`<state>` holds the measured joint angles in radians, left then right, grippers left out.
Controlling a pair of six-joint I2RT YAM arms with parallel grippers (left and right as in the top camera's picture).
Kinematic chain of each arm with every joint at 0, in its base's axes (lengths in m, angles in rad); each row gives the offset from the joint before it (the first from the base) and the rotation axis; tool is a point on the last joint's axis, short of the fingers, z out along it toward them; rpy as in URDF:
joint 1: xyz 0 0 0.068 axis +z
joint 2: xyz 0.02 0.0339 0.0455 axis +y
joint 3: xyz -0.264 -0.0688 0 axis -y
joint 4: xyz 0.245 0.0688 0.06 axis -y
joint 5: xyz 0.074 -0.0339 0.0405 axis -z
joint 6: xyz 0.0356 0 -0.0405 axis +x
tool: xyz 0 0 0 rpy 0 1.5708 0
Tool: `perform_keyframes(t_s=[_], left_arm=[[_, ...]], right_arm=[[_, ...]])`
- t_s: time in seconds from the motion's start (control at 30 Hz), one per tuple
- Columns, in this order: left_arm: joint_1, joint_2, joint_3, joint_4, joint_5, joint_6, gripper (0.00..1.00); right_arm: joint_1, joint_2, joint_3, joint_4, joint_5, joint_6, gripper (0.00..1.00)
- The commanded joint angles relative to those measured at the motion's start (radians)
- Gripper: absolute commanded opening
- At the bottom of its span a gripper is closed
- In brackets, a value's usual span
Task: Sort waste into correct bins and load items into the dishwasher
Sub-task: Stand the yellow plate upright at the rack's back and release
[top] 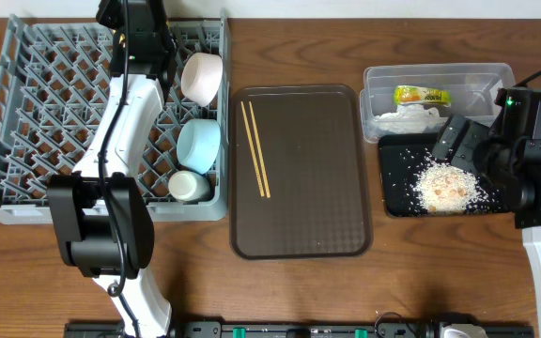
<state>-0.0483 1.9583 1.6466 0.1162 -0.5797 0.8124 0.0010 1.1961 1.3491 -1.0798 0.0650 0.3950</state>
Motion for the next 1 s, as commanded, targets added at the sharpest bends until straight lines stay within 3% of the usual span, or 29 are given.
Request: perform_keyframes(t_s=[0.0, 0.97], left_arm=[[0.006, -0.002, 0.004, -0.006, -0.018, -0.001, 0.07], [0.009, 0.075, -0.001, -0.081, -0.011, -0.011, 0.08]], right_arm=[[-0.009, 0.002, 0.010, 0.001, 0.013, 0.008, 0.99], [-0.009, 0.002, 0.010, 0.001, 0.013, 0.008, 0.99]])
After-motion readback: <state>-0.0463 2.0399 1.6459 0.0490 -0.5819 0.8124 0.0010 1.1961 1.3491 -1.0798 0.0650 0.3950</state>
